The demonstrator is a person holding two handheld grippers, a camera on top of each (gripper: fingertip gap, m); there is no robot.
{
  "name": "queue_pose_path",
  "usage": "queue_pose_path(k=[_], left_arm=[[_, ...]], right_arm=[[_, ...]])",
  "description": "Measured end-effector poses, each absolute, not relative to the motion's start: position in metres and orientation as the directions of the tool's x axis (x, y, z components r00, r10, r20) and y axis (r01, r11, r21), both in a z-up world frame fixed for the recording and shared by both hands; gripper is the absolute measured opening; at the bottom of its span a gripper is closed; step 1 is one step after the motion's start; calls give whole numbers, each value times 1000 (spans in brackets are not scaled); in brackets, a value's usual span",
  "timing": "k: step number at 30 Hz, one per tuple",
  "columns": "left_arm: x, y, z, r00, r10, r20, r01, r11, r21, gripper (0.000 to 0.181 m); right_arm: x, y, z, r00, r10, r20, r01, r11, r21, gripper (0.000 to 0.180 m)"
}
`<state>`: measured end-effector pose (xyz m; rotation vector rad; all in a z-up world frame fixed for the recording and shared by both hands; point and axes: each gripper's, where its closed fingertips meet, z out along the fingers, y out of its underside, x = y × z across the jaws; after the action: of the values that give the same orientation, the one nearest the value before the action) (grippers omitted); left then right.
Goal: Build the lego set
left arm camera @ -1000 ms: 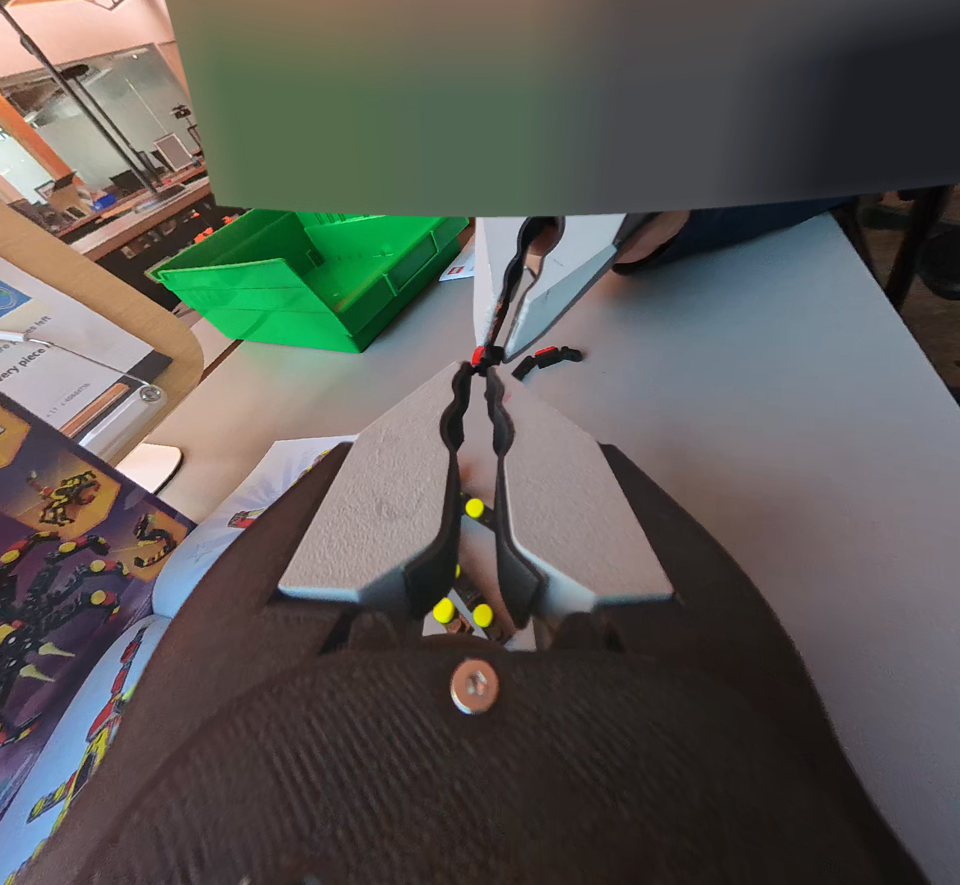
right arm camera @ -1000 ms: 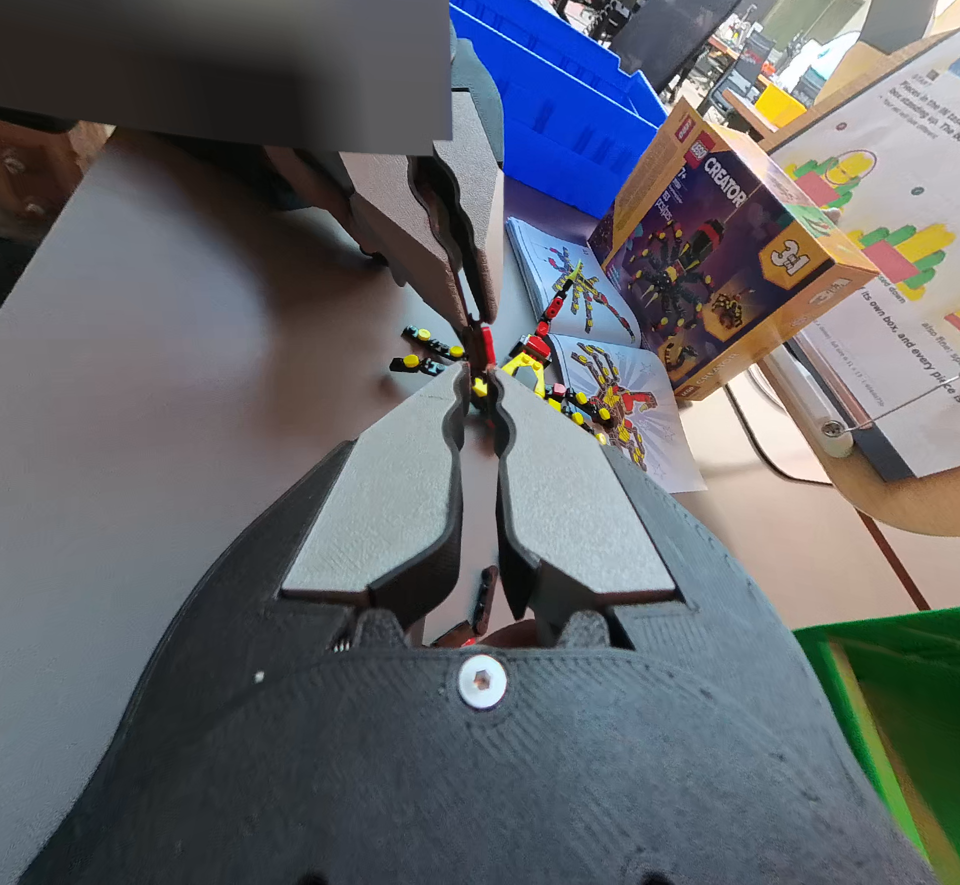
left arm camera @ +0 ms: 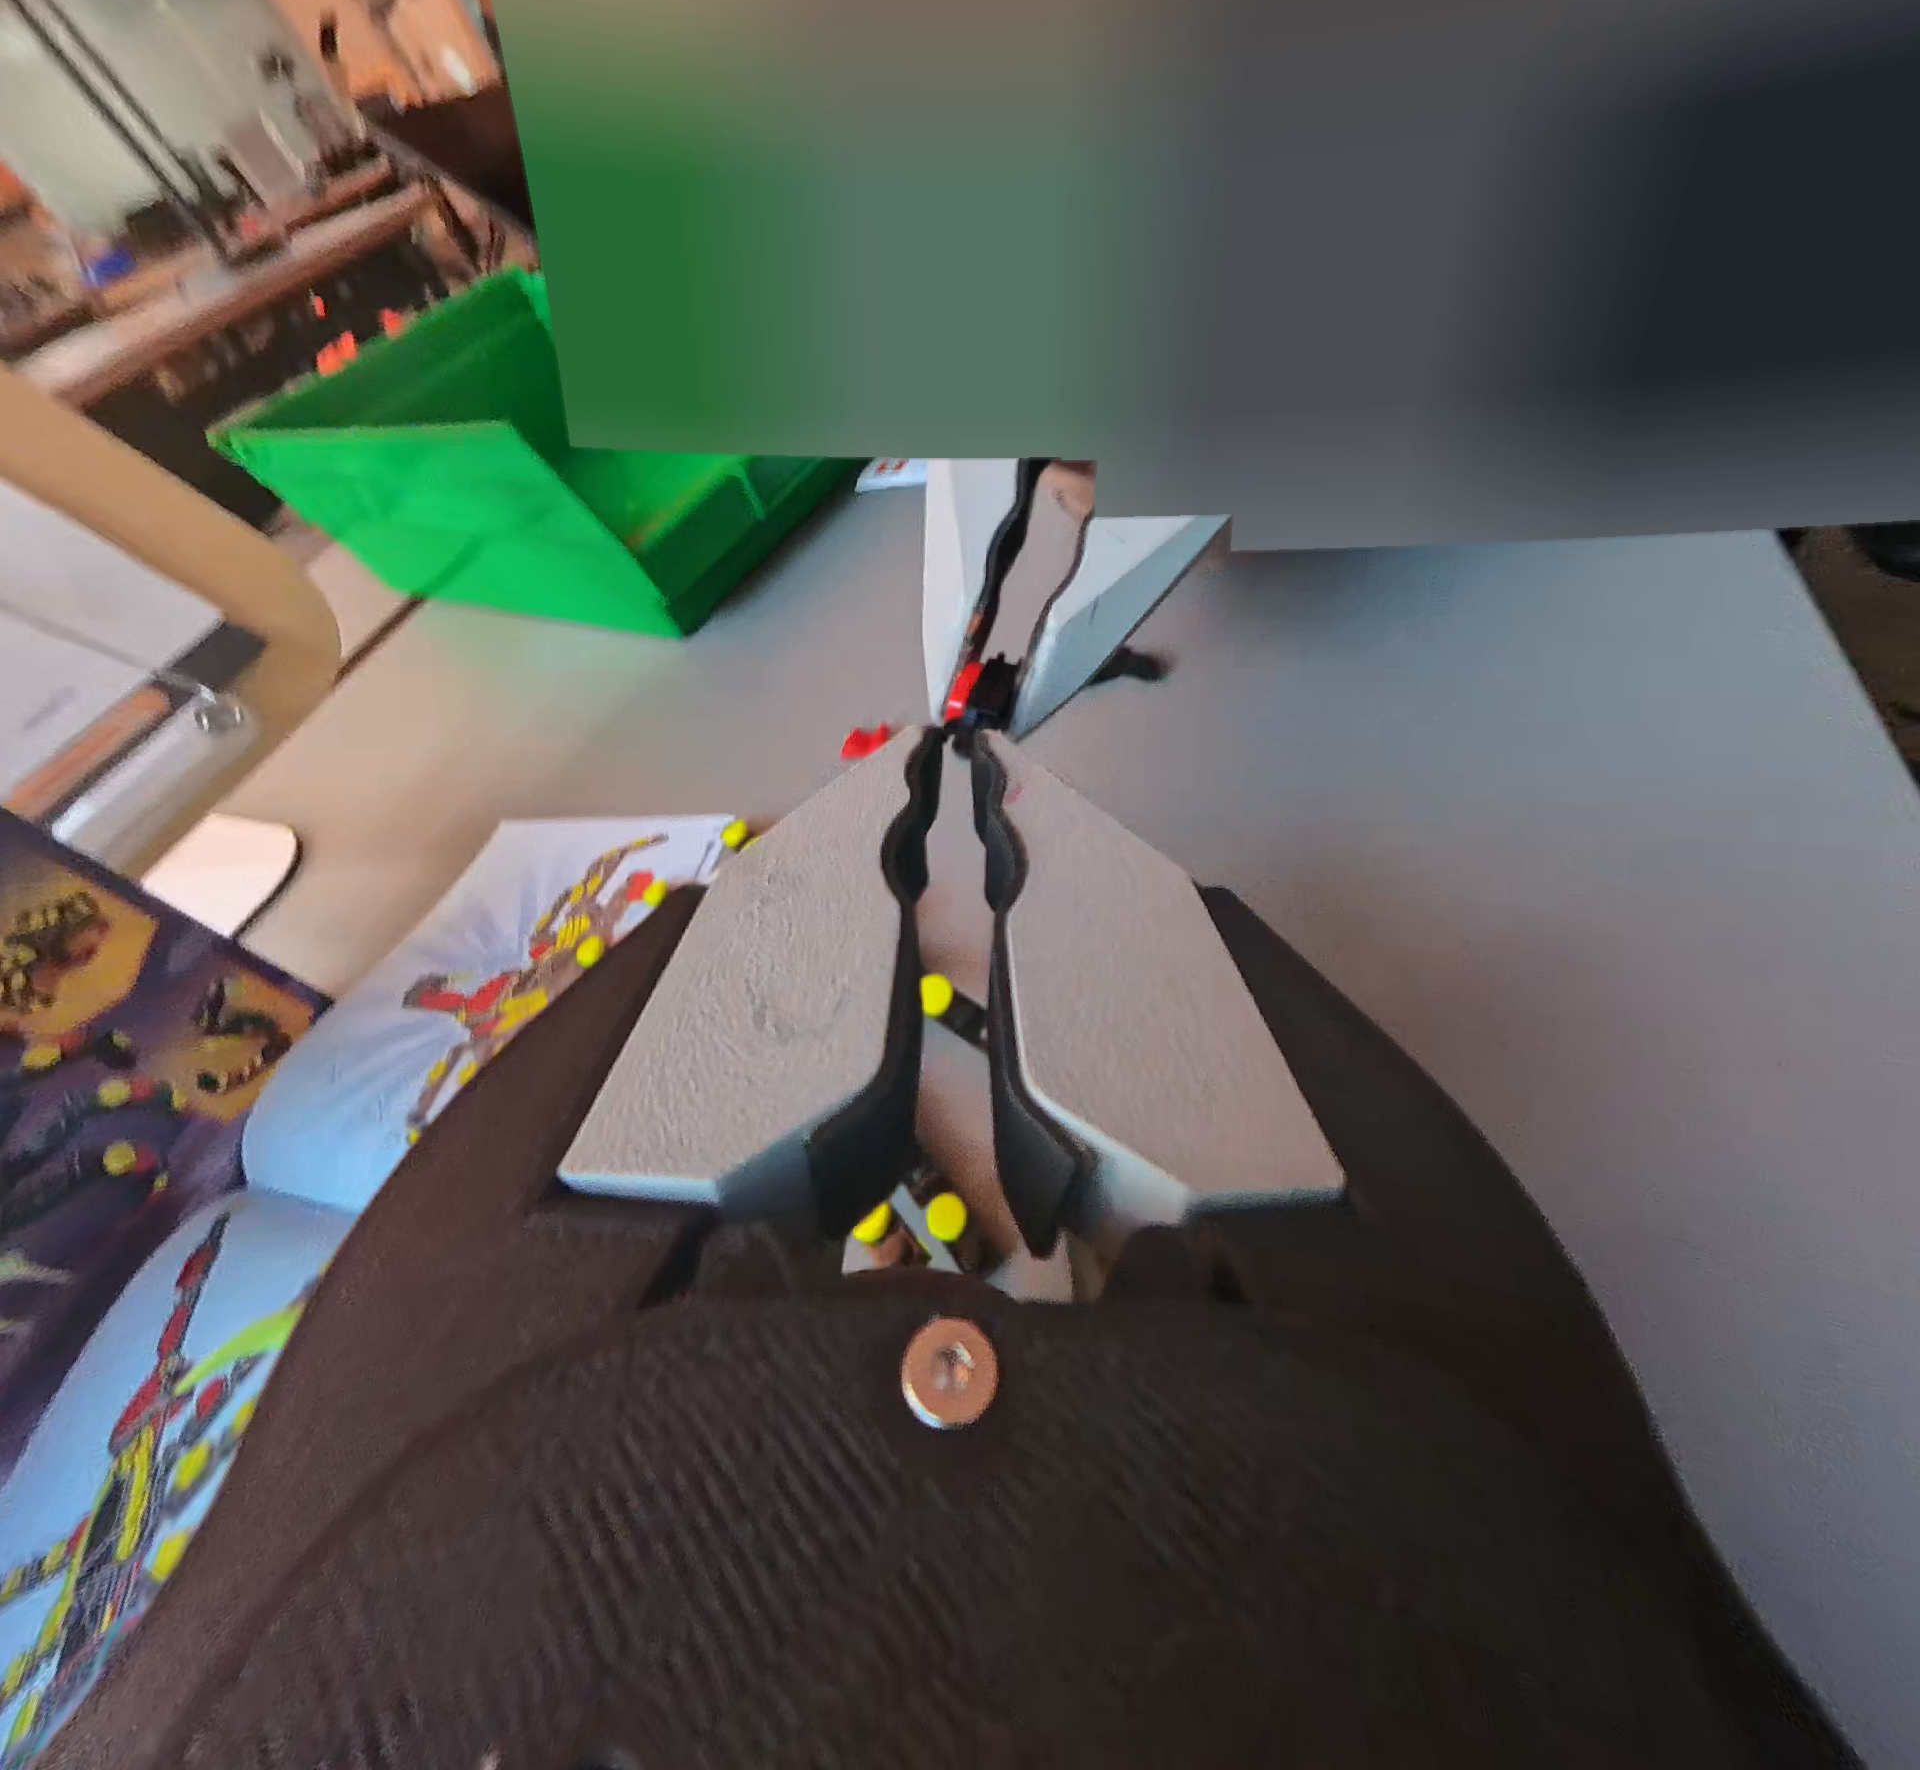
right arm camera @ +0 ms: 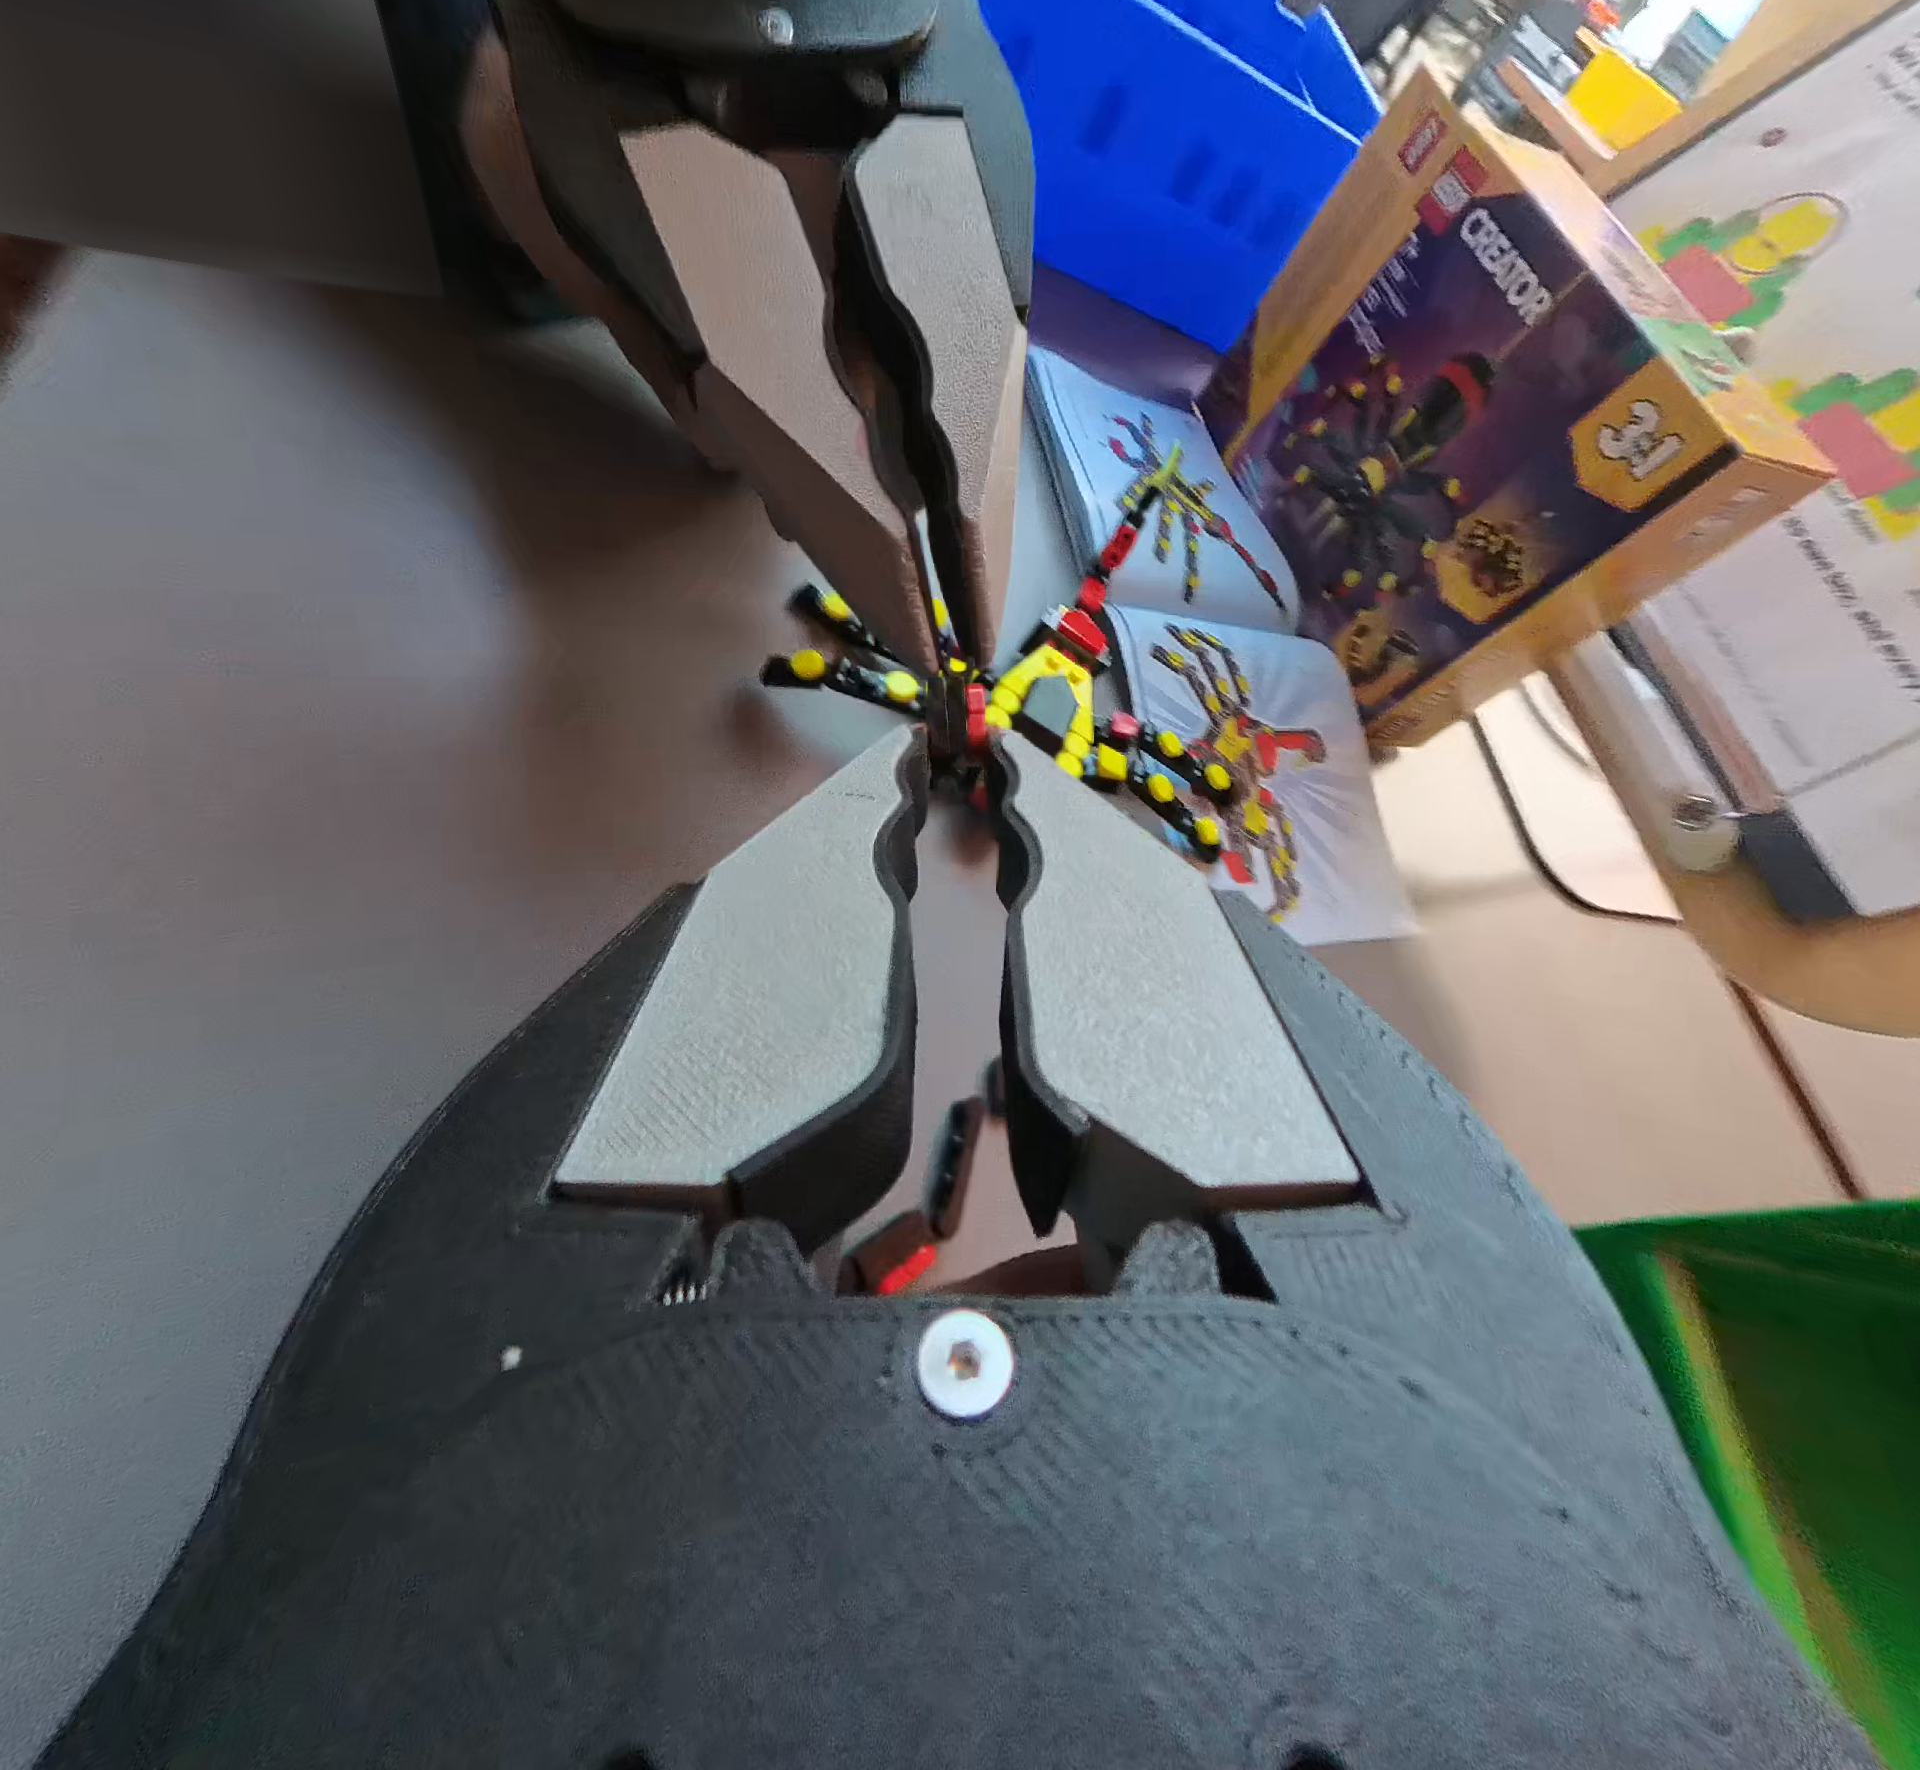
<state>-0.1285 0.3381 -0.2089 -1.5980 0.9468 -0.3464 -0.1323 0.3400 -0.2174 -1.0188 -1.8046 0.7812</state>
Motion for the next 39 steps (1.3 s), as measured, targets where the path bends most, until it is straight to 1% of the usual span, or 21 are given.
queue_pose_path(k=[2, 4, 7, 9, 10, 13, 22, 28, 32, 34, 37, 39], left_arm=[[-132, 342, -212, 646, -723, -245, -383, -30, -923, 0], [-135, 344, -210, 664, -715, -219, -356, -46, -933, 0], [-132, 340, -212, 646, -757, -101, -290, -121, -949, 1], [-131, 339, -213, 636, -771, -5, -241, -192, -951, 8], [-132, 339, -212, 635, -772, 30, -214, -213, -953, 9], [-134, 339, -209, 633, -768, 98, -156, -251, -955, 9], [-131, 340, -215, 642, -764, 63, -202, -248, -947, 17], [-131, 340, -215, 634, -769, 78, -197, -258, -946, 17], [-125, 334, -213, 602, -793, 91, -189, -253, -949, 13], [-122, 330, -212, 580, -809, 97, -187, -248, -951, 2], [-121, 328, -210, 568, -817, 101, -177, -241, -954, 1], [-120, 327, -208, 551, -824, 130, -154, -254, -955, 5]], right_arm=[[-134, 347, -223, -227, 851, 473, 358, 525, -772, 7], [-136, 349, -228, -215, 829, 516, 387, 557, -735, 7], [-139, 344, -228, -215, 824, 524, 372, 565, -736, 7], [-139, 345, -226, -207, 815, 541, 362, 578, -731, 7], [-139, 345, -226, -205, 804, 558, 357, 592, -722, 7], [-140, 349, -225, -190, 775, 603, 350, 627, -696, 7], [-141, 346, -224, -186, 760, 622, 338, 644, -686, 7], [-139, 338, -207, -162, 743, 649, 240, 668, -705, 6], [-140, 332, -203, -160, 726, 669, 208, 687, -696, 6], [-140, 331, -201, -155, 725, 672, 197, 689, -698, 6], [-139, 328, -199, -160, 726, 668, 180, 687, -704, 6], [-138, 326, -197, -165, 723, 671, 162, 691, -704, 6]])
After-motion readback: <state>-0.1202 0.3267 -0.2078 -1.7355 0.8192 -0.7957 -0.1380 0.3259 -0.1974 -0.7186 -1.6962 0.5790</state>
